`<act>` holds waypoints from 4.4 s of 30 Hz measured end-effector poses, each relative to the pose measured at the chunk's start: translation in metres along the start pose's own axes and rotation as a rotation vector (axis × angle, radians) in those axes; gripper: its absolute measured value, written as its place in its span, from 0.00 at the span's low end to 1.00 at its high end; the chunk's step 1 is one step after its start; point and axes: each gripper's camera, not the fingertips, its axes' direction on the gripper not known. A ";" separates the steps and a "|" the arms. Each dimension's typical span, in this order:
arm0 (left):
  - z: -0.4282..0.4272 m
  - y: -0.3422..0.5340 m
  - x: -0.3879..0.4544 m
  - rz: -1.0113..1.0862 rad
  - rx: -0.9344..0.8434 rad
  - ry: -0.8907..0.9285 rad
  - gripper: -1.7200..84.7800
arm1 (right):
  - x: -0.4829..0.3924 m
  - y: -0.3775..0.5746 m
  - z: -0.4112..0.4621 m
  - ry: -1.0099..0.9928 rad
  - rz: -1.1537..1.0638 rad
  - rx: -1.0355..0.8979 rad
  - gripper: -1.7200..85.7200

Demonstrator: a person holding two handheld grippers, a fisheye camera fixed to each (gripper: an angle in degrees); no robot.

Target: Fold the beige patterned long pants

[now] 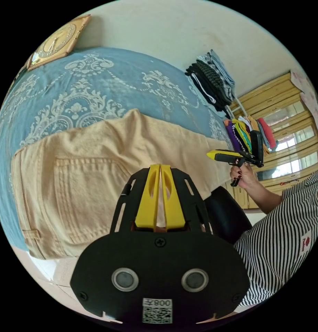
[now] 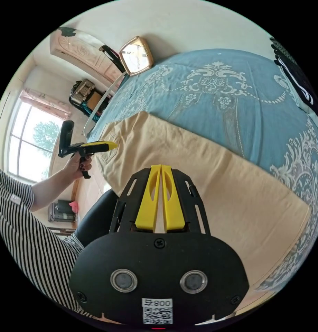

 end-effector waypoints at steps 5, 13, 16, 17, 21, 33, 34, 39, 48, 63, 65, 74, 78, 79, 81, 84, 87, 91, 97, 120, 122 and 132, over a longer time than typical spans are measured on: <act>0.018 0.007 0.047 0.030 -0.094 -0.106 0.02 | 0.008 0.054 0.004 0.072 -0.018 -0.132 0.02; 0.000 -0.018 0.160 0.112 -0.126 -0.047 0.02 | 0.028 0.105 -0.047 0.118 0.014 -0.120 0.02; 0.021 -0.025 0.197 0.178 -0.242 -0.175 0.02 | 0.051 0.133 -0.047 0.187 0.033 -0.181 0.02; 0.018 -0.028 0.206 0.172 -0.228 -0.170 0.02 | 0.056 0.138 -0.051 0.170 0.044 -0.159 0.02; 0.002 -0.050 0.241 0.089 -0.240 -0.220 0.02 | 0.085 0.172 -0.082 0.175 0.146 -0.120 0.02; -0.016 -0.103 0.395 0.196 -0.244 -0.067 0.02 | 0.208 0.362 -0.209 0.193 0.571 0.185 0.05; -0.014 -0.109 0.403 0.205 -0.249 -0.064 0.02 | 0.219 0.377 -0.219 0.192 0.606 0.217 0.07; 0.002 -0.177 0.492 0.310 -0.275 -0.041 0.03 | 0.257 0.413 -0.242 0.161 0.664 0.295 0.11; 0.066 -0.326 0.656 0.548 -0.328 -0.033 0.07 | 0.310 0.455 -0.248 0.023 0.711 0.299 0.13; 0.198 -0.482 0.836 0.786 -0.551 -0.098 0.13 | 0.363 0.501 -0.284 -0.092 0.809 0.284 0.11; 0.198 -0.482 0.851 0.848 -0.532 -0.130 0.12 | 0.366 0.504 -0.287 -0.102 0.817 0.285 0.11; 0.199 -0.499 0.892 0.910 -0.585 -0.156 0.06 | 0.373 0.513 -0.302 -0.165 0.800 0.293 0.09; 0.186 -0.511 0.894 0.862 -0.576 -0.118 0.04 | 0.368 0.509 -0.315 -0.187 0.749 0.310 0.07; 0.183 -0.512 0.895 0.865 -0.572 -0.119 0.04 | 0.366 0.507 -0.320 -0.194 0.737 0.319 0.07; 0.171 -0.518 0.899 0.865 -0.554 -0.121 0.04 | 0.364 0.505 -0.328 -0.201 0.722 0.343 0.06; 0.153 -0.529 0.904 0.863 -0.517 -0.110 0.03 | 0.359 0.501 -0.344 -0.212 0.703 0.391 0.06; 0.139 -0.539 0.907 0.860 -0.463 -0.067 0.03 | 0.355 0.497 -0.360 -0.170 0.695 0.428 0.06; 0.151 -0.538 0.901 0.857 -0.465 -0.065 0.03 | 0.357 0.491 -0.361 -0.105 0.719 0.400 0.06; 0.150 -0.522 0.870 0.893 -0.449 -0.102 0.03 | 0.336 0.468 -0.357 -0.076 0.710 0.390 0.06; -0.040 -0.443 0.522 0.685 -0.012 0.318 0.05 | 0.116 0.289 -0.356 -0.164 0.231 0.504 0.06; -0.047 -0.432 0.487 0.648 0.020 0.348 0.05 | 0.100 0.272 -0.348 -0.184 0.199 0.490 0.06; -0.084 -0.329 0.242 0.362 0.214 0.519 0.06 | 0.007 0.154 -0.260 -0.278 -0.001 0.285 0.06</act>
